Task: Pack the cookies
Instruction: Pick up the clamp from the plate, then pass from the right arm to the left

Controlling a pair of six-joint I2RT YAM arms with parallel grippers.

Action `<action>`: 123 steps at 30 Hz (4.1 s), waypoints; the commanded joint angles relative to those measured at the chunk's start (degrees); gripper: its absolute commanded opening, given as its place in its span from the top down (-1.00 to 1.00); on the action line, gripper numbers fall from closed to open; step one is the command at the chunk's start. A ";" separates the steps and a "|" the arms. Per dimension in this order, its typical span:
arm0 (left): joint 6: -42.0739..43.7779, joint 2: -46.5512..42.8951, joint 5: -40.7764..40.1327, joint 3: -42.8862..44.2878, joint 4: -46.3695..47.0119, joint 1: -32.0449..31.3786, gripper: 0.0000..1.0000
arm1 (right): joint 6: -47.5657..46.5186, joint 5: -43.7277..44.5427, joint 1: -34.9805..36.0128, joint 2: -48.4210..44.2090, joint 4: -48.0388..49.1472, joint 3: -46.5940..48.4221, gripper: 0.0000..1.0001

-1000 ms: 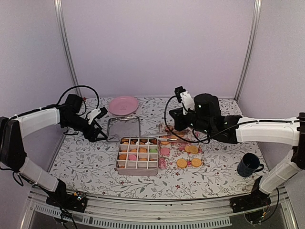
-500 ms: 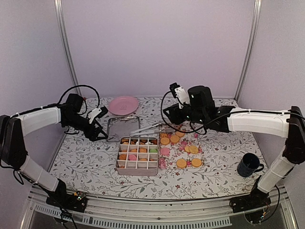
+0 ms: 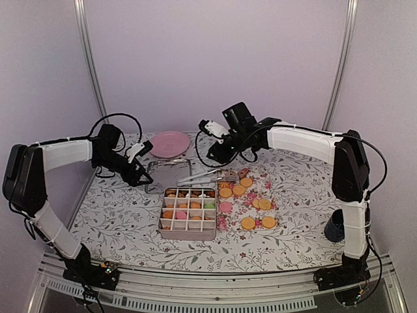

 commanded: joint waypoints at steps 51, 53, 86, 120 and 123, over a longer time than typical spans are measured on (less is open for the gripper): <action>-2.57 -5.83 10.45 4.04 -2.52 2.07 -0.72 | -27.21 44.67 9.66 -3.52 29.68 -14.64 1.00; -2.58 -6.93 14.56 5.53 -2.99 1.93 -0.98 | -20.56 39.47 9.86 -7.38 26.91 -13.28 1.00; -24.90 -12.52 47.52 10.11 0.04 -6.94 -0.42 | 44.63 -16.64 11.98 -10.56 73.43 -28.47 1.00; -4.63 -11.17 37.64 8.05 -16.13 -8.40 1.00 | 38.87 -14.35 7.58 -24.42 70.78 -40.64 -0.98; 3.99 -9.87 33.71 9.98 -23.65 -9.51 1.00 | 41.21 -25.23 3.58 -26.95 76.05 -44.49 -0.98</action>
